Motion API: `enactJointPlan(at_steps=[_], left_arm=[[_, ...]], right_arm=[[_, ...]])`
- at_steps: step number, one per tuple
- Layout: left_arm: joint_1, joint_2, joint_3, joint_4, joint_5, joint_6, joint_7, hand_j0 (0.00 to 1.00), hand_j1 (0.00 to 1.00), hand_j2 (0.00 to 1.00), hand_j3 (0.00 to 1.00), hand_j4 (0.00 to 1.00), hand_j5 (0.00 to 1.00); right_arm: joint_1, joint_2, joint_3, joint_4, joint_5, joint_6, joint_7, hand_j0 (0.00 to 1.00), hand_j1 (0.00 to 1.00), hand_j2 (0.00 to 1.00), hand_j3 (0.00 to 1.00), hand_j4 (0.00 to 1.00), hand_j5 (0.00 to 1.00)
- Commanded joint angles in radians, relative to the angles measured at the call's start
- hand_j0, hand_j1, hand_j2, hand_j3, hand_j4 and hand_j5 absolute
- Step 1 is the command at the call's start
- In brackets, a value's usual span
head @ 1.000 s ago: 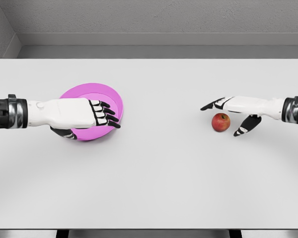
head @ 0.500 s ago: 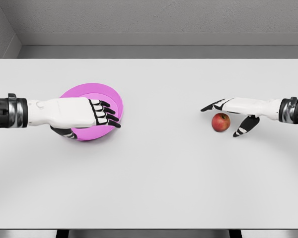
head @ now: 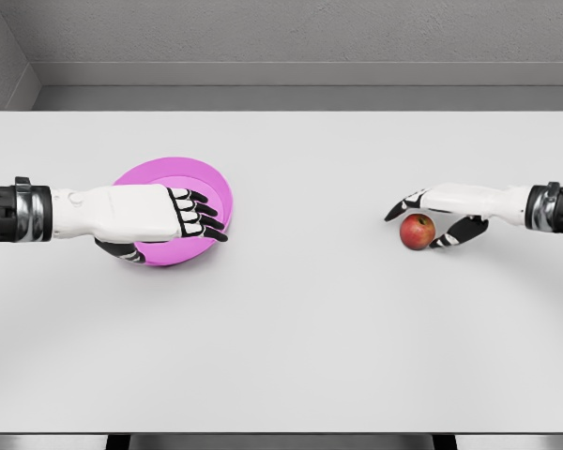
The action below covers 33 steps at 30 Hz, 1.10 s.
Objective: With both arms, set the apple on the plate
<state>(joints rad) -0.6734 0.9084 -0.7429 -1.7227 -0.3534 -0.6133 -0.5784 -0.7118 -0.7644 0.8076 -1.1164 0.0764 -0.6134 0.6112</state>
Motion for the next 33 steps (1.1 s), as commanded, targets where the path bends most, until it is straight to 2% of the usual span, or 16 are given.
enactJointPlan(at_steps=[1, 5, 7, 12, 16, 19, 21, 23, 27, 28, 29, 30, 31, 33], left_arm=[[0.0, 0.001, 0.0, 0.0, 0.005, 0.002, 0.002, 1.0, 1.0, 1.0, 1.0, 1.0, 1.0], [0.0, 0.001, 0.0, 0.0, 0.005, 0.002, 0.0, 1.0, 1.0, 1.0, 1.0, 1.0, 1.0], [0.0, 0.001, -0.001, 0.0, 0.005, 0.002, 0.0, 1.0, 1.0, 1.0, 1.0, 1.0, 1.0], [0.0, 0.001, -0.001, 0.0, 0.005, 0.002, 0.0, 1.0, 1.0, 1.0, 1.0, 1.0, 1.0], [0.0, 0.0, 0.0, 0.0, 0.005, 0.002, 0.0, 1.0, 1.0, 1.0, 1.0, 1.0, 1.0], [-0.002, 0.001, 0.007, 0.002, 0.005, 0.002, 0.0, 1.0, 1.0, 1.0, 1.0, 1.0, 1.0], [-0.021, 0.007, 0.016, 0.041, 0.007, 0.002, 0.002, 1.0, 1.0, 1.0, 1.0, 1.0, 1.0], [-0.032, 0.011, 0.023, 0.074, 0.011, 0.002, 0.002, 1.0, 1.0, 1.0, 1.0, 1.0, 1.0], [-0.032, 0.011, 0.028, 0.074, 0.01, 0.002, 0.002, 1.0, 1.0, 1.0, 1.0, 1.0, 1.0], [-0.032, 0.011, 0.028, 0.074, 0.01, 0.002, 0.002, 1.0, 1.0, 1.0, 1.0, 1.0, 1.0], [-0.032, 0.009, 0.027, 0.074, 0.008, 0.002, 0.002, 1.0, 1.0, 1.0, 1.0, 1.0, 1.0], [-0.032, 0.009, 0.027, 0.074, 0.008, 0.002, 0.002, 1.0, 1.0, 1.0, 1.0, 1.0, 1.0], [-0.032, 0.006, 0.027, 0.074, 0.007, 0.002, 0.002, 1.0, 1.0, 1.0, 1.0, 1.0, 1.0], [-0.032, 0.003, 0.025, 0.074, 0.005, 0.002, 0.002, 1.0, 1.0, 1.0, 1.0, 1.0, 1.0]], right_arm=[[0.0, 0.005, -0.001, 0.0, -0.007, 0.003, 0.0, 0.62, 0.62, 0.62, 0.62, 0.62, 0.62], [0.0, 0.007, 0.001, 0.0, -0.007, 0.003, 0.0, 0.61, 0.61, 0.61, 0.61, 0.61, 0.61], [0.0, 0.01, 0.01, 0.0, -0.007, 0.003, 0.0, 0.52, 0.52, 0.52, 0.52, 0.52, 0.52], [0.0, 0.01, 0.01, 0.0, -0.012, 0.003, 0.0, 0.4, 0.4, 0.4, 0.4, 0.4, 0.4], [-0.002, 0.013, 0.005, -0.01, -0.018, 0.003, 0.0, 0.4, 0.4, 0.4, 0.4, 0.4, 0.4], [-0.017, 0.073, 0.042, -0.097, -0.032, 0.003, 0.0, 0.41, 0.41, 0.41, 0.41, 0.41, 0.41], [-0.041, 0.109, 0.088, -0.177, -0.033, 0.003, 0.0, 0.41, 0.41, 0.41, 0.41, 0.41, 0.41], [-0.051, 0.146, 0.102, -0.18, -0.035, 0.003, 0.0, 0.42, 0.42, 0.42, 0.42, 0.42, 0.42], [-0.075, 0.191, 0.15, -0.178, -0.033, 0.003, 0.0, 0.43, 0.43, 0.43, 0.43, 0.43, 0.43], [-0.077, 0.189, 0.15, -0.174, -0.033, 0.003, 0.0, 0.45, 0.45, 0.45, 0.45, 0.45, 0.45], [-0.078, 0.189, 0.147, -0.174, -0.032, 0.003, 0.0, 0.5, 0.5, 0.5, 0.5, 0.5, 0.5], [-0.08, 0.189, 0.142, -0.174, -0.03, 0.003, 0.0, 0.84, 0.84, 0.84, 0.84, 0.84, 0.84], [-0.08, 0.185, 0.139, -0.175, -0.029, 0.003, 0.0, 1.0, 1.0, 1.0, 1.0, 1.0, 1.0], [-0.081, 0.185, 0.134, -0.178, -0.029, 0.003, 0.0, 1.0, 1.0, 1.0, 1.0, 1.0, 1.0]])
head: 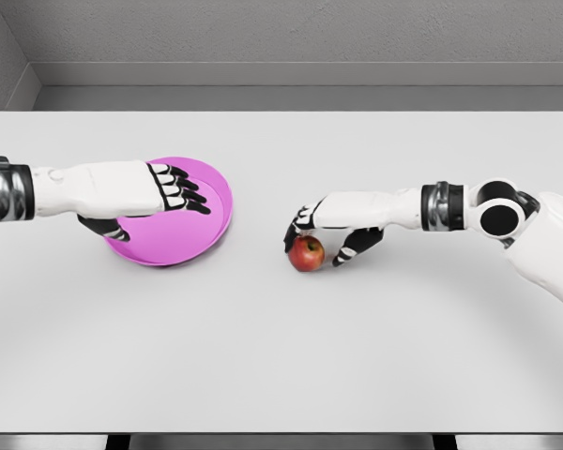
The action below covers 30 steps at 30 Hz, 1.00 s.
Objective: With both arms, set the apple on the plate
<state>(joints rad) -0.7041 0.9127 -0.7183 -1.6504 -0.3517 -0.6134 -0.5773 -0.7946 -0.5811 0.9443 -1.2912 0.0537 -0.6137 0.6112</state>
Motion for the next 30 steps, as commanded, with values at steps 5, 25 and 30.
enactJointPlan(at_steps=[5, 25, 30], left_arm=[[-0.002, -0.008, -0.015, -0.003, 0.004, 0.003, 0.0, 1.0, 1.0, 1.0, 1.0, 1.0, 1.0], [-0.187, -0.451, -0.294, 0.288, -0.082, 0.003, -0.034, 1.0, 1.0, 1.0, 1.0, 1.0, 1.0], [-0.201, -0.506, -0.294, 0.37, -0.095, 0.003, -0.034, 1.0, 1.0, 1.0, 1.0, 1.0, 1.0]], right_arm=[[0.018, -0.081, -0.159, 0.006, -0.021, 0.003, 0.0, 1.0, 1.0, 1.0, 1.0, 1.0, 1.0], [0.078, -0.227, -0.322, 0.079, -0.092, 0.003, 0.0, 1.0, 1.0, 1.0, 1.0, 1.0, 1.0], [0.078, -0.23, -0.323, 0.072, -0.092, 0.003, 0.0, 1.0, 1.0, 1.0, 1.0, 1.0, 1.0]])
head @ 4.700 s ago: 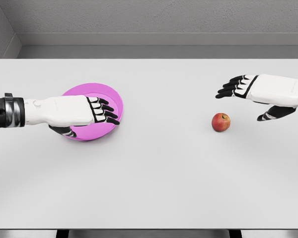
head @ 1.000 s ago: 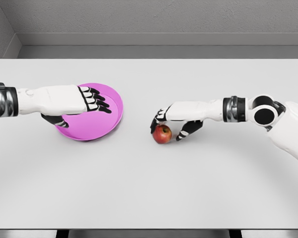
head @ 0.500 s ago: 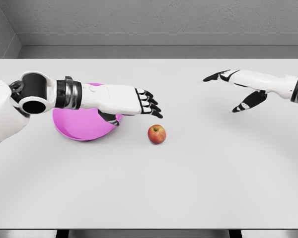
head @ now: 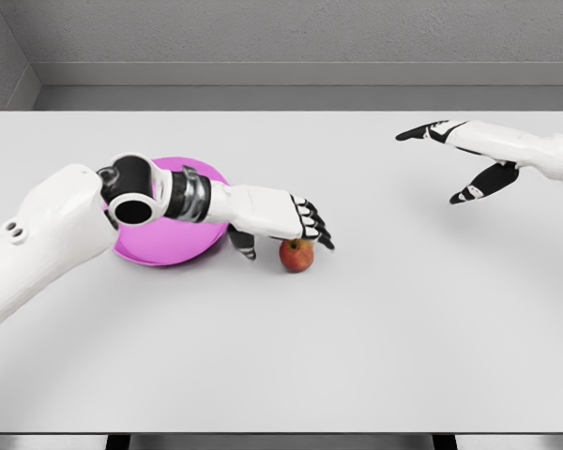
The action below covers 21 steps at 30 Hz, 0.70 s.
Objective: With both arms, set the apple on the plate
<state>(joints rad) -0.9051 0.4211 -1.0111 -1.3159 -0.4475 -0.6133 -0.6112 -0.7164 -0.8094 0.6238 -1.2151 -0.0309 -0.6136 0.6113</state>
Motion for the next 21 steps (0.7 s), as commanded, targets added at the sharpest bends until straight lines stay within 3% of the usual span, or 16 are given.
enactJointPlan(at_steps=[1, 5, 13, 21], left_arm=[[0.0, -0.019, -0.001, 0.035, 0.001, 0.002, 0.0, 1.0, 1.0, 1.0, 1.0, 1.0, 1.0], [0.0, -0.036, -0.003, 0.047, -0.004, 0.002, 0.0, 0.99, 0.99, 0.99, 0.99, 0.99, 0.99], [0.002, -0.036, -0.004, 0.046, -0.004, 0.002, 0.0, 0.83, 0.83, 0.83, 0.83, 0.83, 0.83], [0.002, -0.036, -0.017, 0.041, -0.002, 0.002, 0.0, 0.83, 0.83, 0.83, 0.83, 0.83, 0.83]], right_arm=[[0.0, -0.002, -0.003, -0.004, -0.007, 0.003, 0.0, 1.0, 1.0, 1.0, 1.0, 1.0, 1.0], [0.009, 0.001, -0.003, -0.004, -0.007, 0.003, 0.0, 1.0, 1.0, 1.0, 1.0, 1.0, 1.0], [0.011, -0.004, -0.003, -0.009, -0.007, 0.003, 0.0, 1.0, 1.0, 1.0, 1.0, 1.0, 1.0], [0.017, -0.004, -0.001, -0.011, -0.007, 0.003, 0.0, 1.0, 1.0, 1.0, 1.0, 1.0, 1.0]])
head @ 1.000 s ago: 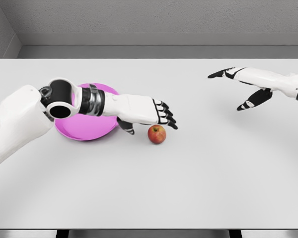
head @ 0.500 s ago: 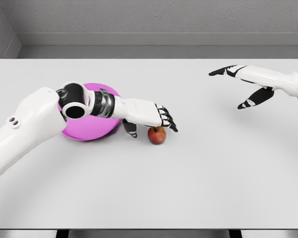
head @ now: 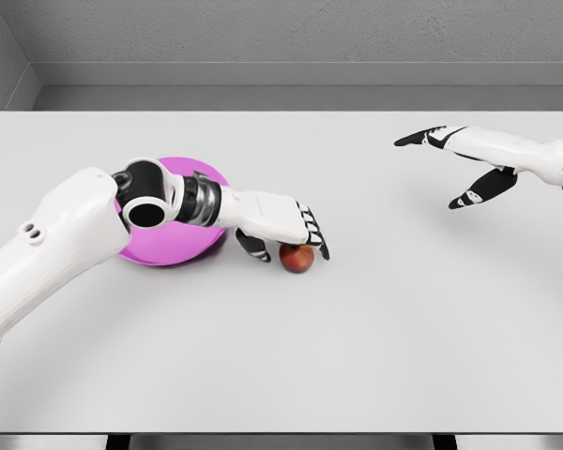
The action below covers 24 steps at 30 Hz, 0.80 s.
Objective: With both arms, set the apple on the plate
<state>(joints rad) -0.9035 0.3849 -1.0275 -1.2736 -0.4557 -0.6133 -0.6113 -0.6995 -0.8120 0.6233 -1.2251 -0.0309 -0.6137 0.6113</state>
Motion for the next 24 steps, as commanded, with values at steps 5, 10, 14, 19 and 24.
enactJointPlan(at_steps=[5, 10, 14, 19, 24], left_arm=[[0.0, 0.0, 0.0, -0.003, 0.005, 0.002, 0.0, 0.7, 0.7, 0.7, 0.7, 0.7, 0.7], [0.0, 0.0, -0.002, -0.004, 0.009, 0.002, 0.0, 0.53, 0.53, 0.53, 0.53, 0.53, 0.53], [0.0, 0.0, -0.002, -0.003, 0.009, 0.002, 0.0, 0.51, 0.51, 0.51, 0.51, 0.51, 0.51], [-0.002, 0.005, 0.001, -0.004, 0.011, 0.002, 0.0, 0.51, 0.51, 0.51, 0.51, 0.51, 0.51], [-0.044, 0.075, 0.014, -0.009, 0.118, 0.002, 0.0, 0.51, 0.51, 0.51, 0.51, 0.51, 0.51]], right_arm=[[0.0, -0.001, 0.0, -0.002, -0.007, 0.003, 0.0, 1.0, 1.0, 1.0, 1.0, 1.0, 1.0], [0.0, -0.001, 0.0, -0.002, -0.006, 0.003, 0.0, 1.0, 1.0, 1.0, 1.0, 1.0, 1.0], [0.0, 0.0, 0.0, -0.002, -0.006, 0.003, 0.0, 1.0, 1.0, 1.0, 1.0, 1.0, 1.0], [0.0, -0.001, 0.0, -0.002, -0.006, 0.003, 0.0, 1.0, 1.0, 1.0, 1.0, 1.0, 1.0], [0.0, 0.0, 0.0, -0.004, -0.006, 0.003, 0.0, 1.0, 1.0, 1.0, 1.0, 1.0, 1.0]])
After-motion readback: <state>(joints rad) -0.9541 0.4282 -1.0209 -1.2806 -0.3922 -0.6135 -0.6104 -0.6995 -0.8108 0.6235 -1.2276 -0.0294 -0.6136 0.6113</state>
